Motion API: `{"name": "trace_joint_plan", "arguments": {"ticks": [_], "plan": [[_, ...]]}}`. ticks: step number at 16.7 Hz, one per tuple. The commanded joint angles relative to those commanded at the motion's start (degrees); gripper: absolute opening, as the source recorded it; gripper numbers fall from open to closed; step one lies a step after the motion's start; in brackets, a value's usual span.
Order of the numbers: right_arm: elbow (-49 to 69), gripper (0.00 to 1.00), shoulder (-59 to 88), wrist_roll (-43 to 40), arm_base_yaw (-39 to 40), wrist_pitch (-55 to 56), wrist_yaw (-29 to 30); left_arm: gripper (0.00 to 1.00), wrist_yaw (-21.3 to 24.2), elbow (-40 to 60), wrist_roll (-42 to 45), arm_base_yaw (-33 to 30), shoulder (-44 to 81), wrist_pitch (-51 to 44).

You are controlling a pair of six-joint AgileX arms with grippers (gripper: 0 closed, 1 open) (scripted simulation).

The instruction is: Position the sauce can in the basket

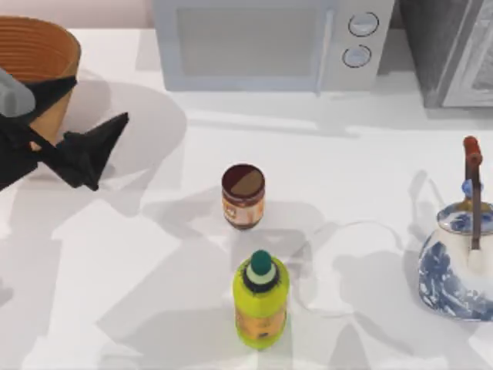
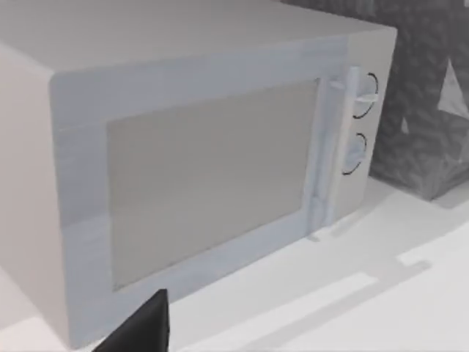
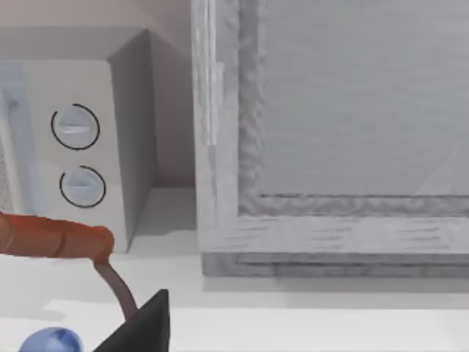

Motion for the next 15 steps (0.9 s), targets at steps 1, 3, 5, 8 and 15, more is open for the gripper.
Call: {"name": "trace_joint_plan", "arguments": {"ticks": [1, 3, 5, 8, 15], "plan": [[0.0, 1.0, 0.0, 0.0, 0.0, 0.0, 0.0, 1.0, 3.4, 2.1, 0.0, -0.9, 5.8, 3.8], [0.0, 1.0, 0.0, 0.0, 0.0, 0.0, 0.0, 1.0, 9.8, 6.3, 0.2, -3.0, 17.0, 11.0], [0.0, 1.0, 0.0, 0.0, 0.0, 0.0, 0.0, 1.0, 15.5, 10.3, 0.5, -5.1, 27.3, 17.7], [0.0, 1.0, 0.0, 0.0, 0.0, 0.0, 0.0, 1.0, 22.3, 15.5, 1.1, -8.1, 40.0, 26.0], [0.0, 1.0, 0.0, 0.0, 0.0, 0.0, 0.0, 1.0, 28.3, 20.7, 1.8, -11.0, 51.0, 33.7]]}}
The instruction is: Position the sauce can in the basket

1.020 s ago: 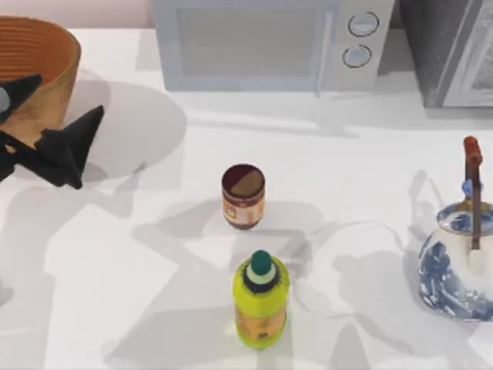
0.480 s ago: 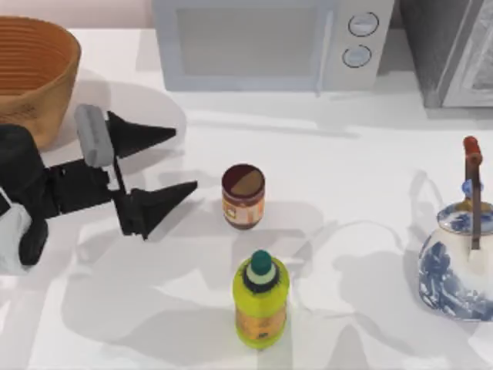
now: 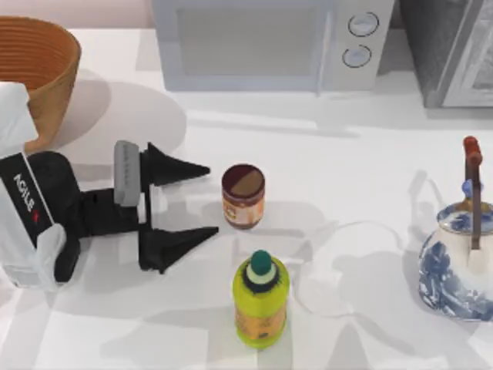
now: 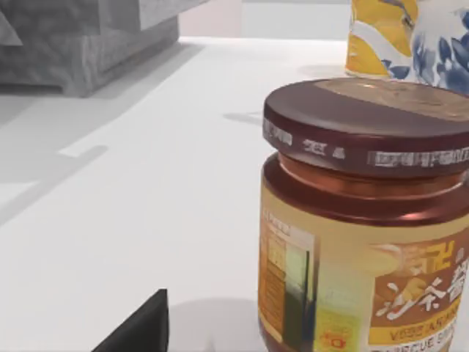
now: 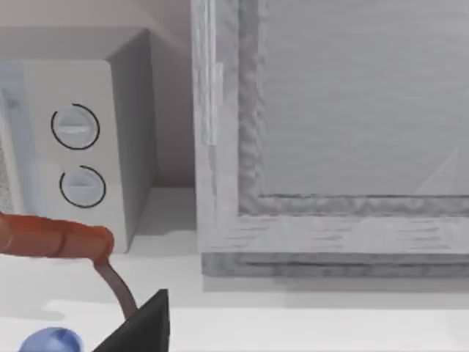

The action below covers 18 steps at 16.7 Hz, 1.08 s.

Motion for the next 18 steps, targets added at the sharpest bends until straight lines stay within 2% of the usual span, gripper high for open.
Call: {"name": "trace_joint_plan", "arguments": {"ticks": [5, 12, 17, 18], "plan": [[0.0, 1.0, 0.0, 0.0, 0.0, 0.0, 0.0, 1.0, -0.8, 0.3, -0.1, -0.6, 0.0, -0.4], [0.0, 1.0, 0.0, 0.0, 0.0, 0.0, 0.0, 1.0, -9.6, 5.7, -0.8, -9.6, 1.3, -3.5], [0.0, 1.0, 0.0, 0.0, 0.0, 0.0, 0.0, 1.0, -10.5, 6.2, -0.9, -10.5, 1.4, -3.8], [0.0, 1.0, 0.0, 0.0, 0.0, 0.0, 0.0, 0.92, -10.5, 6.2, -0.9, -10.5, 1.4, -3.8]]}}
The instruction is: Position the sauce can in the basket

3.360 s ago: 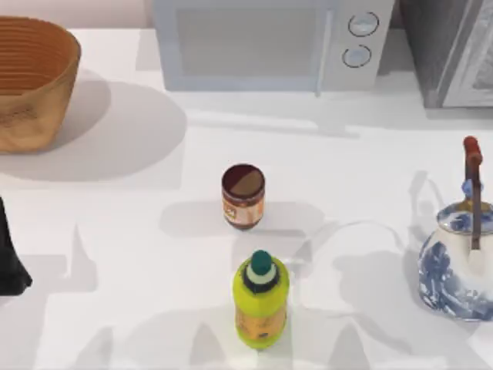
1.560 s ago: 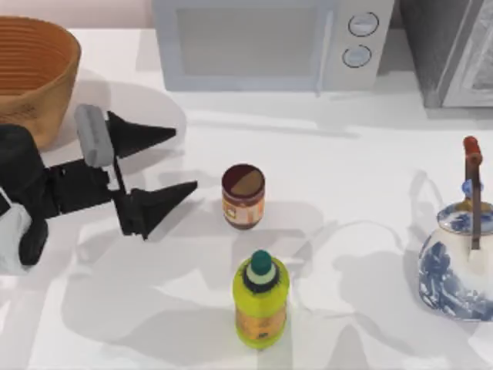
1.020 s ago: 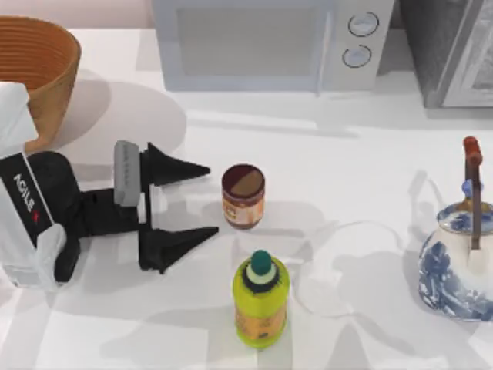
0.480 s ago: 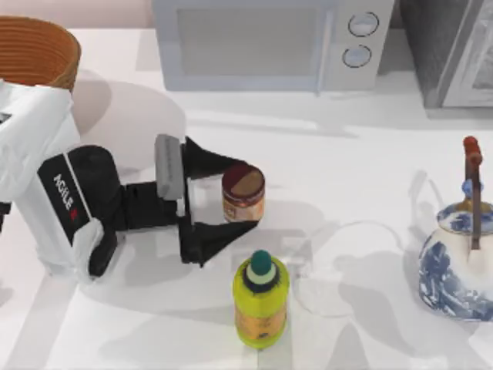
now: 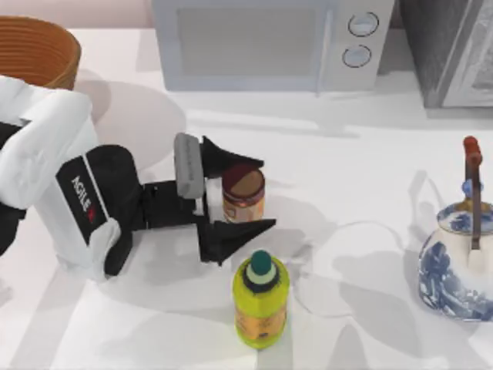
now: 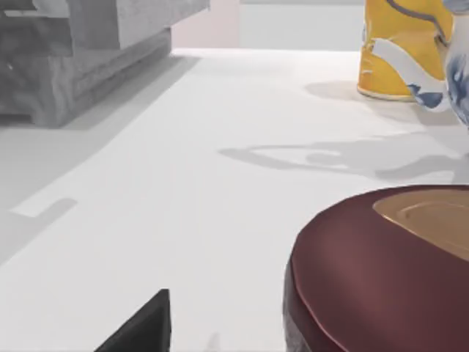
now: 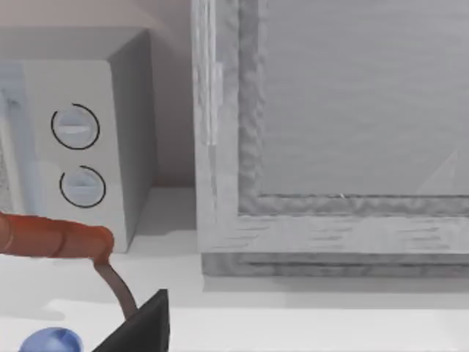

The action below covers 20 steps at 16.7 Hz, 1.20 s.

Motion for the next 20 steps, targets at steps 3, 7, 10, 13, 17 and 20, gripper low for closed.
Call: {"name": "trace_joint_plan", "arguments": {"ticks": [3, 7, 10, 13, 17, 20], "plan": [[0.0, 1.0, 0.0, 0.0, 0.0, 0.0, 0.0, 0.7, 0.0, 0.0, 0.0, 0.0, 0.0, 0.0], [0.0, 1.0, 0.0, 0.0, 0.0, 0.0, 0.0, 0.4, 0.0, 0.0, 0.0, 0.0, 0.0, 0.0], [0.0, 1.0, 0.0, 0.0, 0.0, 0.0, 0.0, 0.17, 0.0, 0.0, 0.0, 0.0, 0.0, 0.0], [0.0, 1.0, 0.0, 0.0, 0.0, 0.0, 0.0, 0.0, 0.0, 0.0, 0.0, 0.0, 0.0, 0.0], [0.0, 1.0, 0.0, 0.0, 0.0, 0.0, 0.0, 0.0, 0.0, 0.0, 0.0, 0.0, 0.0, 0.0], [0.0, 1.0, 0.0, 0.0, 0.0, 0.0, 0.0, 0.0, 0.0, 0.0, 0.0, 0.0, 0.0, 0.0]]}}
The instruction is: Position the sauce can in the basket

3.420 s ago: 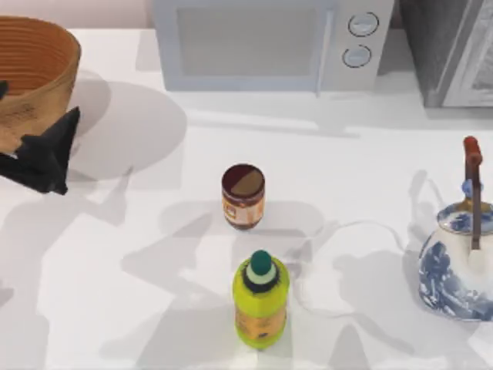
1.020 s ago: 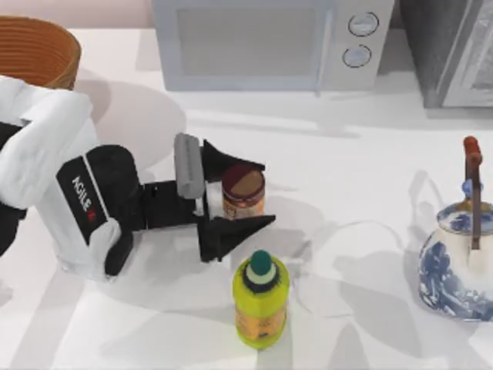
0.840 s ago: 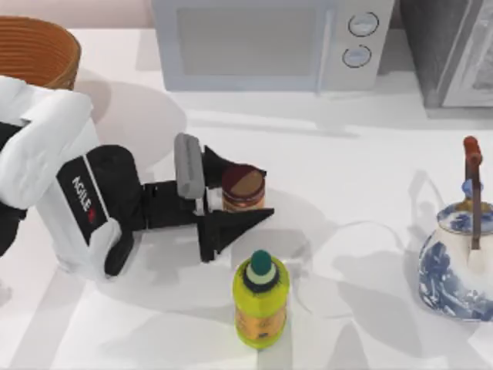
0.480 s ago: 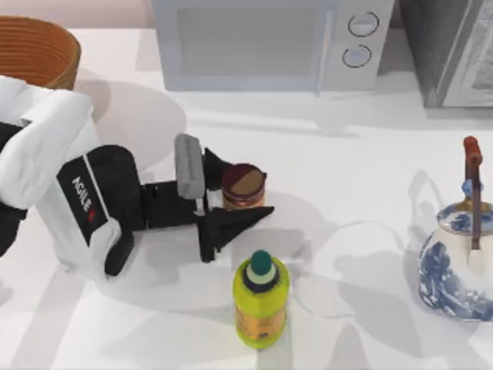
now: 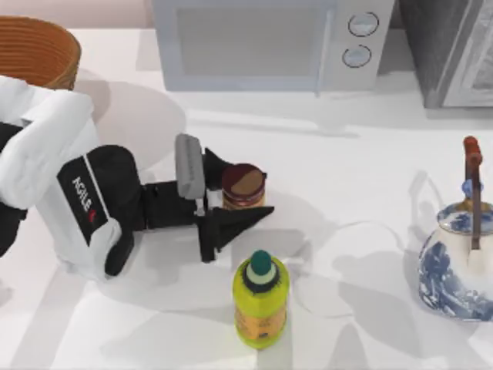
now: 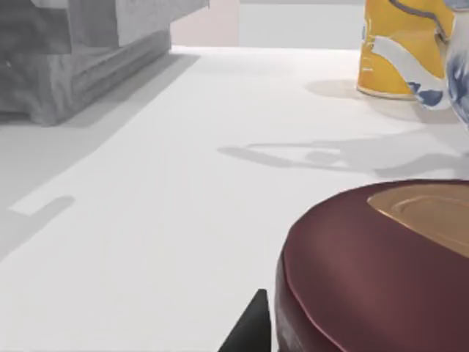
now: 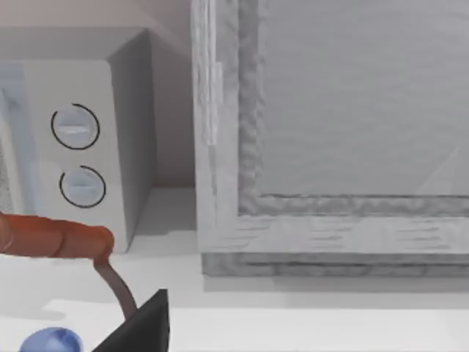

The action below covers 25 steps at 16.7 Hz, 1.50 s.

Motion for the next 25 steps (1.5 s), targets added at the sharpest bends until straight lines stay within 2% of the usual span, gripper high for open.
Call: {"name": "trace_joint_plan", "arguments": {"ticks": [4, 8, 11, 14, 20, 23, 25], "plan": [[0.0, 1.0, 0.0, 0.0, 0.0, 0.0, 0.0, 0.0, 0.8, 0.9, 0.2, 0.9, -2.0, -1.4], [0.0, 1.0, 0.0, 0.0, 0.0, 0.0, 0.0, 0.0, 3.5, 5.2, 0.8, 5.8, -11.3, -8.9], [0.0, 1.0, 0.0, 0.0, 0.0, 0.0, 0.0, 0.0, 5.9, 9.3, 1.3, 13.0, -19.2, -18.0], [0.0, 1.0, 0.0, 0.0, 0.0, 0.0, 0.0, 0.0, 8.2, 13.3, 1.7, 23.0, -25.1, -28.6], [0.0, 1.0, 0.0, 0.0, 0.0, 0.0, 0.0, 0.0, 11.7, 19.5, 2.1, 43.0, -30.1, -47.4], [0.0, 1.0, 0.0, 0.0, 0.0, 0.0, 0.0, 0.0, 12.7, 21.1, 2.2, 48.8, -30.4, -52.9], [0.0, 1.0, 0.0, 0.0, 0.0, 0.0, 0.0, 0.0, 12.9, 21.4, 2.2, 49.9, -30.4, -54.0]]}}
